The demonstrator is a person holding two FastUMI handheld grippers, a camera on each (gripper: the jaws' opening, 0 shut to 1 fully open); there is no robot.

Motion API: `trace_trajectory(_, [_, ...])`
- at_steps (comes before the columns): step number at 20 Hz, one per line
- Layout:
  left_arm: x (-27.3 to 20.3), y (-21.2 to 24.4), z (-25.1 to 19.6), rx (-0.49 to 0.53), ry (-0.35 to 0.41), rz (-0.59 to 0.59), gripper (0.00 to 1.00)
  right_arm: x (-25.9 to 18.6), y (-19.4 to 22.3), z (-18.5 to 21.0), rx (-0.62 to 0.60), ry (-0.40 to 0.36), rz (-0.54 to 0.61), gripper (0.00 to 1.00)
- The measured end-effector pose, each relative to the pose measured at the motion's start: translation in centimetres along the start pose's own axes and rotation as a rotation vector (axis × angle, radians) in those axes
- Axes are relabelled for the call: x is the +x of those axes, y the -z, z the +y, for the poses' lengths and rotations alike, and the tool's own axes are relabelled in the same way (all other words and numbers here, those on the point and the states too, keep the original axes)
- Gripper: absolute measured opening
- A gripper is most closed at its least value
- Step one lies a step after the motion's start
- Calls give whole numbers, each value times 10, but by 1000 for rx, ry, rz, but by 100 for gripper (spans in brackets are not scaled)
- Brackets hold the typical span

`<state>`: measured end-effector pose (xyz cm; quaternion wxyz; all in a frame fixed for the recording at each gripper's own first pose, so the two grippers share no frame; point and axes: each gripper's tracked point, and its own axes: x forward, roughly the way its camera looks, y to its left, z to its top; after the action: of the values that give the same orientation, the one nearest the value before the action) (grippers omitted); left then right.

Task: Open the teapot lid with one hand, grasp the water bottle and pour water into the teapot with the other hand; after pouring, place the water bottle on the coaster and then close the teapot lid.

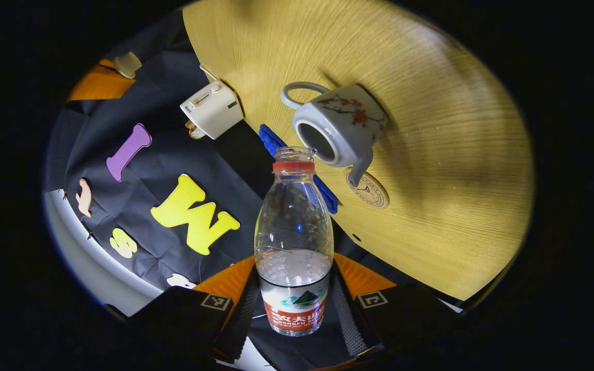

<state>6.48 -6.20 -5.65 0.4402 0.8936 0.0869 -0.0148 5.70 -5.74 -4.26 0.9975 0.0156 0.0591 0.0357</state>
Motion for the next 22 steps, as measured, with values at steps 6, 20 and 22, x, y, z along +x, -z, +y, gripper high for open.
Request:
trace_trajectory(6, [0,11,-9,-169,35,-30,74,0,0,-14,13,28,1,0])
trace_trajectory(20, [9,52,16,-1017,-11,-35,73,5,10,-44,-1,103,32,0])
trace_trajectory(22, [19,57,21,-1197,-21,-15,74,4,7,-43,-4,93,29,0])
